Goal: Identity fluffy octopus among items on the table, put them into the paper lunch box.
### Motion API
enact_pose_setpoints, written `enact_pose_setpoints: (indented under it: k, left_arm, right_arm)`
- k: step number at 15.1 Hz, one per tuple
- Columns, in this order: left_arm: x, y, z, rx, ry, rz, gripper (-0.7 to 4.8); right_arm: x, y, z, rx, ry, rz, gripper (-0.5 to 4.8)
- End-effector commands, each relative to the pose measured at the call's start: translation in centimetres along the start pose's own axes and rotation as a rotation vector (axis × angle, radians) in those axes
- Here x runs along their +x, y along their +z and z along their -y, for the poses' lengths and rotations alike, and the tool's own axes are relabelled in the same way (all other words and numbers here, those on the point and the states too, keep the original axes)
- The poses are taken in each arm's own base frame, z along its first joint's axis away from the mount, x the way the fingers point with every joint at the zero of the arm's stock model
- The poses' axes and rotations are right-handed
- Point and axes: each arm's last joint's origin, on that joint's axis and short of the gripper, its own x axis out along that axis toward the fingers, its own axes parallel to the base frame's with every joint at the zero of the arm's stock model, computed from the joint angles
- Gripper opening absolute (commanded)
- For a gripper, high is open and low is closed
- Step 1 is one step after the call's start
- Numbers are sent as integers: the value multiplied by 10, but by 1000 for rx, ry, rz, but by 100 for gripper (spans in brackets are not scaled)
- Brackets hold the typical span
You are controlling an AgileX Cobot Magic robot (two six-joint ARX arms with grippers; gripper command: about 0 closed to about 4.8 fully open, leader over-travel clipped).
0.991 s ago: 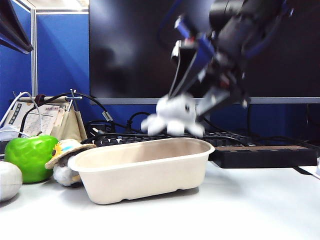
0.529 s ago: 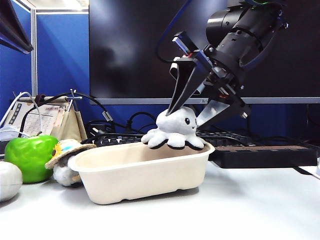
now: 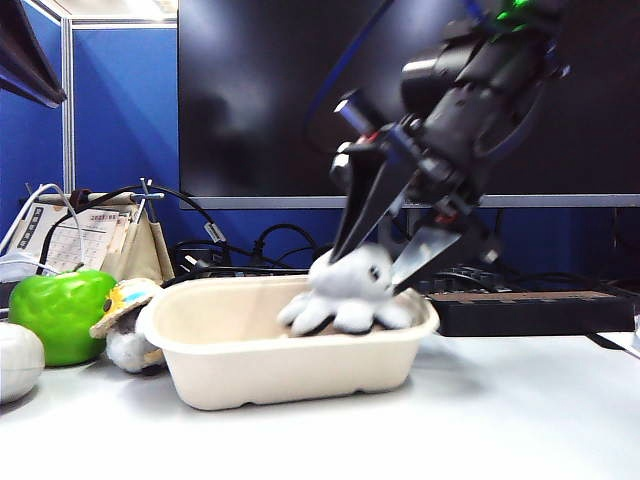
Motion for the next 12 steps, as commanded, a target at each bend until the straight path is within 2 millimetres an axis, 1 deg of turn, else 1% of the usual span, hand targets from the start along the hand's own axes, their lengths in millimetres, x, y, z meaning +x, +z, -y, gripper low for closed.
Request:
enact_pose_setpoints:
  k: [1,3,4,9,10,11,12]
  left_arm:
    - [-1,2,1,12,-2,18,26]
    - [-1,2,1,12,-2,17,26]
    - [-1,2,1,11,-2,17,27]
    - [-1,2,1,11,-2,15,27]
    - [-1,2,1,11,-2,15,26]
    - [-1,2,1,11,-2,15,27]
    - [-1,2,1,11,-2,15,26]
  right_arm:
    - [7,4,-5,-38,11,13,243]
    - [13,3,-10,-56,13,2,274]
    - [16,2,-13,-62,12,-9,274]
    - [17,0,-14,-56,-28,-23,275]
    - [17,1,-14,-59,-28,-19,284]
    - [17,1,-14,-62,-27,-15,316]
    - [17,2,-14,-64,-25,-12,318]
